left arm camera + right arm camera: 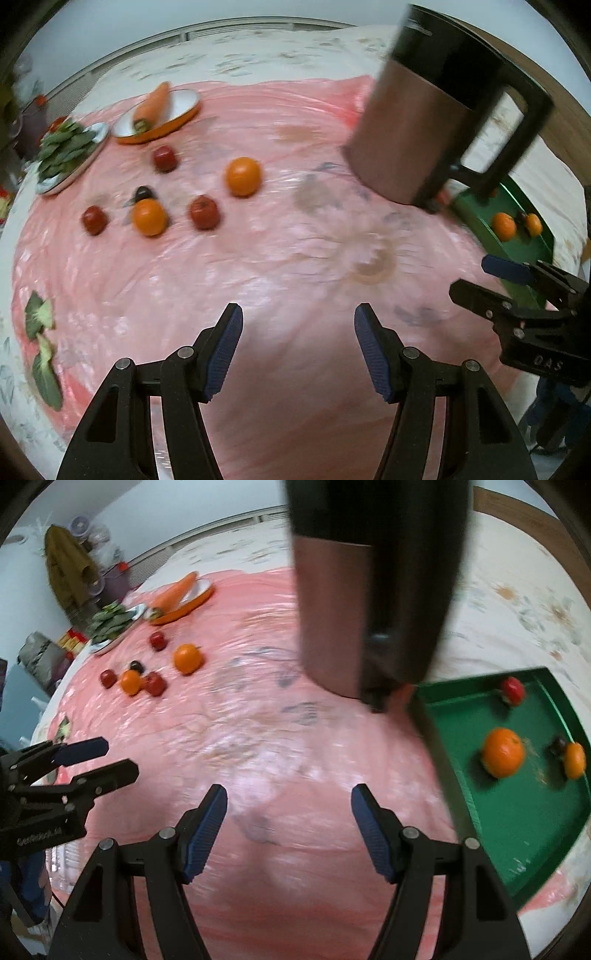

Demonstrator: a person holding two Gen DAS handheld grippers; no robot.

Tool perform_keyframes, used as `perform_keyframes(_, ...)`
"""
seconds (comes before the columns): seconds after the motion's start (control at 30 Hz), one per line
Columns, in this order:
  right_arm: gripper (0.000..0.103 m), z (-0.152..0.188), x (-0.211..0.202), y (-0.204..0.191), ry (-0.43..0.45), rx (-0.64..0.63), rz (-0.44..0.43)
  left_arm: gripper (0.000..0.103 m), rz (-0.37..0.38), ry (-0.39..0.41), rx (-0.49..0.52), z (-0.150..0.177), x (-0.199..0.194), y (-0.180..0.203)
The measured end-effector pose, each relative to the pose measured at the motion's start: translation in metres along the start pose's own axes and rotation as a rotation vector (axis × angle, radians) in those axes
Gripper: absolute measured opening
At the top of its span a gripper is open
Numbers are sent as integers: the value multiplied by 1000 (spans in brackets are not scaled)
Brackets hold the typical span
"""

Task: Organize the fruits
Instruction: 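Move both open grippers back over the remaining fruit, then grasp an orange with the left gripper while the right gripper grasps another orange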

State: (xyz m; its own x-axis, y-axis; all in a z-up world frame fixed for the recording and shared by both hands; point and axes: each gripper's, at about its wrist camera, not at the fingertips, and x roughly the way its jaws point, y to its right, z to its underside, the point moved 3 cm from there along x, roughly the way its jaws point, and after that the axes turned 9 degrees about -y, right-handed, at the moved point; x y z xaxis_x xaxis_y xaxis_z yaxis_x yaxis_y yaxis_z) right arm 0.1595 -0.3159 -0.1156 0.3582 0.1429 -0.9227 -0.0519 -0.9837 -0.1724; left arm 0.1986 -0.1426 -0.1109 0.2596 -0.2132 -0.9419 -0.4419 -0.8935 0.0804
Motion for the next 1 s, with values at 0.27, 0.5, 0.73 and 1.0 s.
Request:
perform_keyframes(0.27, 103, -26, 20, -46, -6, -86, -58, 57, -44, 4, -93, 1, -1, -56)
perform_keyframes(0.5, 103, -53, 33, -71, 9, -135, -95, 57, -67, 9, -163, -9, 4, -91)
perform_keyframes(0.73, 103, -82, 48, -84, 24, -160, -111, 57, -85, 40, -221, -35, 10, -118)
perform_keyframes(1.0, 103, -116, 62, -97, 44, -202, -122, 57, -95, 57, -291, -60, 24, -141)
